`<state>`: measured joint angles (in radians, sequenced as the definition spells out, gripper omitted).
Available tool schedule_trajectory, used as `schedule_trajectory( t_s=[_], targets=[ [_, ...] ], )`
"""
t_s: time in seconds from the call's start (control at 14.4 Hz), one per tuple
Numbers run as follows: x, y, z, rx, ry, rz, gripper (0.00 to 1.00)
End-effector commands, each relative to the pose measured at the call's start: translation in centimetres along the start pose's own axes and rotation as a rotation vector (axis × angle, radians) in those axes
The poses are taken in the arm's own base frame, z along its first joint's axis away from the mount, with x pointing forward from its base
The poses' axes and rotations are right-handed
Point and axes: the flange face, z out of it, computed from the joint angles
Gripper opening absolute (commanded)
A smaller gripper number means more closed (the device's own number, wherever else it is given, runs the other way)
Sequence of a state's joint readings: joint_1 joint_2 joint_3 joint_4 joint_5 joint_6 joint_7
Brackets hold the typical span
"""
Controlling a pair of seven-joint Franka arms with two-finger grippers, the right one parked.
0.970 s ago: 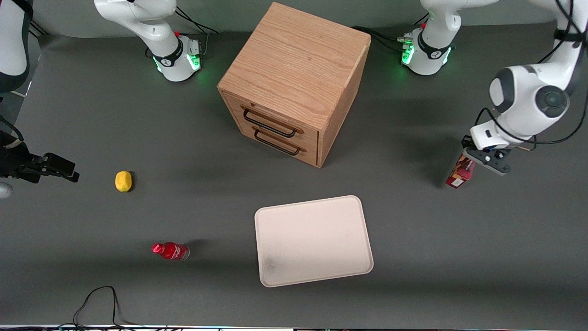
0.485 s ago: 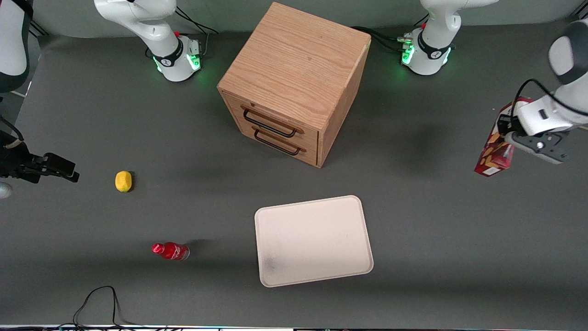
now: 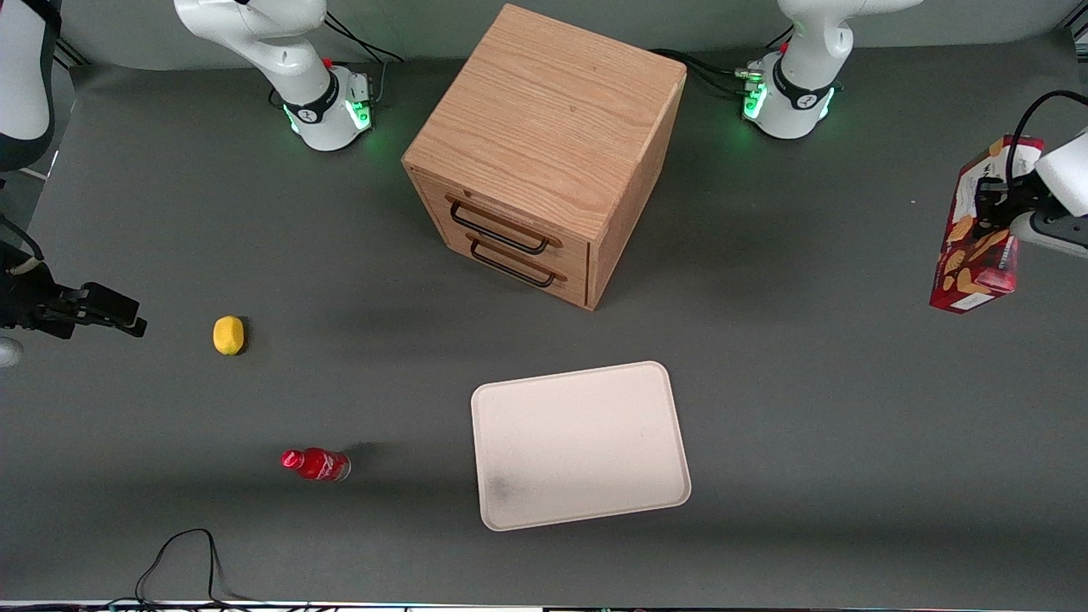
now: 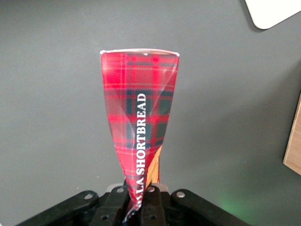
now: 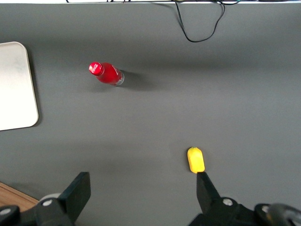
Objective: Place red cookie box on tray
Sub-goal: 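Carry the held box with the left gripper over the white tray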
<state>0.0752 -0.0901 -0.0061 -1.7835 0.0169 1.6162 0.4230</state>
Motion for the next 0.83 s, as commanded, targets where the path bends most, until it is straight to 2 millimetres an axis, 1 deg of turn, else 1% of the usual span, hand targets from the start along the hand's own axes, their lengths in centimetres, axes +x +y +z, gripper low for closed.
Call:
schedule_trajectory(
  t_s=[0.0,0.07,0.21,0.28,0.62,0.76],
  targets=[
    [0.3,0.4,-1.0,0.008,-0.006,0.037,0.0],
    [0.4,0.4,-1.3,0.011,-0.001,0.055,0.0],
    [1.1,0.7,-0.8,0.004,-0.003,0.04,0.0],
    [2.1,1.3,-0.5,0.0,-0.004,0.026,0.0],
    [9.2,6.2,0.6,0.009,0.002,-0.109,0.0],
    [12.0,8.8,1.0,0.011,0.009,-0.169,0.0]
  ],
)
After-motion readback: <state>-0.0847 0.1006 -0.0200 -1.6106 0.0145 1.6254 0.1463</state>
